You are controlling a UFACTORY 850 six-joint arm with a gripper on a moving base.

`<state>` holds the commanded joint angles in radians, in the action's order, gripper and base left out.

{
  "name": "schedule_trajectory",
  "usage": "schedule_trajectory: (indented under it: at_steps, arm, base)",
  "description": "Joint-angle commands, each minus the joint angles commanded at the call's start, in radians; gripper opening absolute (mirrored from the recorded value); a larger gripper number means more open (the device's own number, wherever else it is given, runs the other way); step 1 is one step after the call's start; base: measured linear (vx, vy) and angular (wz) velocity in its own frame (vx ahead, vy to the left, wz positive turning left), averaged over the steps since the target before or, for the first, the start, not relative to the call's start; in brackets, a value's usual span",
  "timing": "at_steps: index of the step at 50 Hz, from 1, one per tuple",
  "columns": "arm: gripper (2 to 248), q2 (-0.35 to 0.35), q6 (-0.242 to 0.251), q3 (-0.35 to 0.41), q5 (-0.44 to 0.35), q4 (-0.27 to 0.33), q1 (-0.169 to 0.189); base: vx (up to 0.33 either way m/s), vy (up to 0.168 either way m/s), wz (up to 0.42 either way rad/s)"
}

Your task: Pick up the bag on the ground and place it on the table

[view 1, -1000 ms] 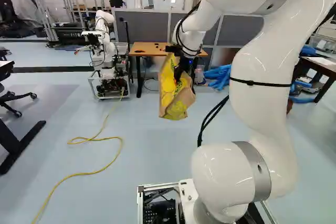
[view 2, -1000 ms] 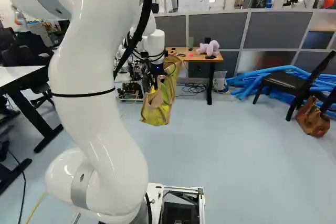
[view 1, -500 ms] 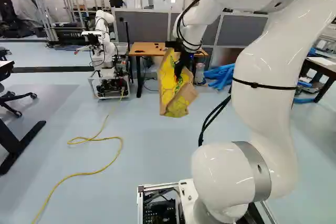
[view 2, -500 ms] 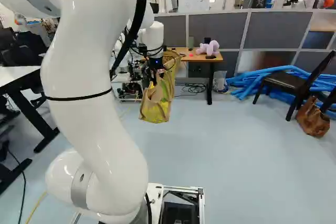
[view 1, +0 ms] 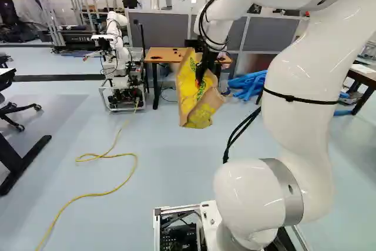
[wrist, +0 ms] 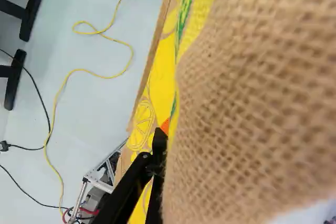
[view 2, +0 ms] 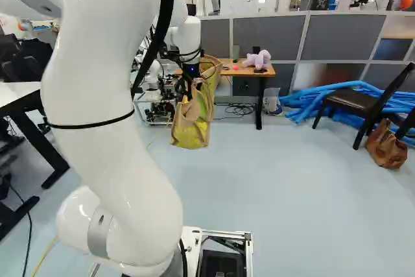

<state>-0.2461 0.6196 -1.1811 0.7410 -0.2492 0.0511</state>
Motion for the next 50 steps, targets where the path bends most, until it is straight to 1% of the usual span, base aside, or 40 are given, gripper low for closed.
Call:
schedule_trajectory:
  at_steps: [50]
  arm:
    - [22, 0.075, 0.0, -0.072, 0.159, 0.044, -0.003]
  base:
    - [0.0, 0.0, 0.0]
